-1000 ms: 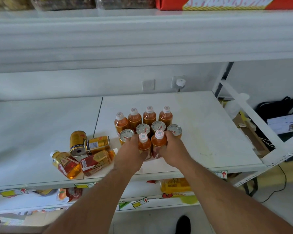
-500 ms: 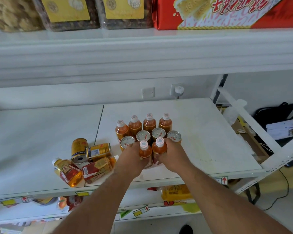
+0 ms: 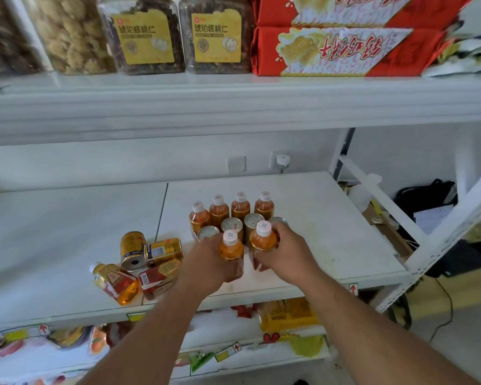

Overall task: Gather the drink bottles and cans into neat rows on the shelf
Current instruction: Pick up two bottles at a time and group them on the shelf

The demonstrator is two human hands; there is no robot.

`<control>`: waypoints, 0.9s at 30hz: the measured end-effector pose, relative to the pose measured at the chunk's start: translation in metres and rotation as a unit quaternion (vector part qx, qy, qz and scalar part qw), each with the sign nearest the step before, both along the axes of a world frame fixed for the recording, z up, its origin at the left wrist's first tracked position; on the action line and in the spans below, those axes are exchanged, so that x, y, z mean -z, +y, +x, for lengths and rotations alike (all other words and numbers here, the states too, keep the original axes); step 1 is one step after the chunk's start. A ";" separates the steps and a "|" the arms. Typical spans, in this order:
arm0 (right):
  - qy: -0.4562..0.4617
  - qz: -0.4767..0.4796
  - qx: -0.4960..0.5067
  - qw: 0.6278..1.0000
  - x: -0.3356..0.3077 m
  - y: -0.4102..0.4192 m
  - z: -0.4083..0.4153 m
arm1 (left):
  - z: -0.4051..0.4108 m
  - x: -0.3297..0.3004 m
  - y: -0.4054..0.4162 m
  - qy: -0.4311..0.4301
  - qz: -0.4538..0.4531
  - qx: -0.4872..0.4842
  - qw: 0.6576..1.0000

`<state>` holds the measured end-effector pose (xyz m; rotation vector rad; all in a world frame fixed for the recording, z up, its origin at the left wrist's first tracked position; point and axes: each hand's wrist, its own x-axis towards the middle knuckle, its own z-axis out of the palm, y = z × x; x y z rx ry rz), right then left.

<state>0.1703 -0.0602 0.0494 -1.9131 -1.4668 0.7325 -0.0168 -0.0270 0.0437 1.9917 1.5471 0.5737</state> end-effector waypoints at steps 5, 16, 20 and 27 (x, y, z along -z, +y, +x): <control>0.030 0.025 0.004 0.999 -0.003 -0.019 0.001 | -0.003 -0.002 -0.021 -0.079 -0.013 0.012 0.997; 0.074 0.058 -0.026 0.995 -0.015 -0.079 0.035 | 0.028 -0.016 -0.085 -0.097 0.024 -0.007 0.995; 0.086 0.059 -0.030 0.994 -0.020 -0.109 0.058 | 0.048 -0.016 -0.114 -0.084 0.006 -0.032 0.996; 0.089 0.066 -0.025 0.994 -0.020 -0.149 0.093 | 0.078 -0.024 -0.154 -0.075 0.016 -0.030 0.997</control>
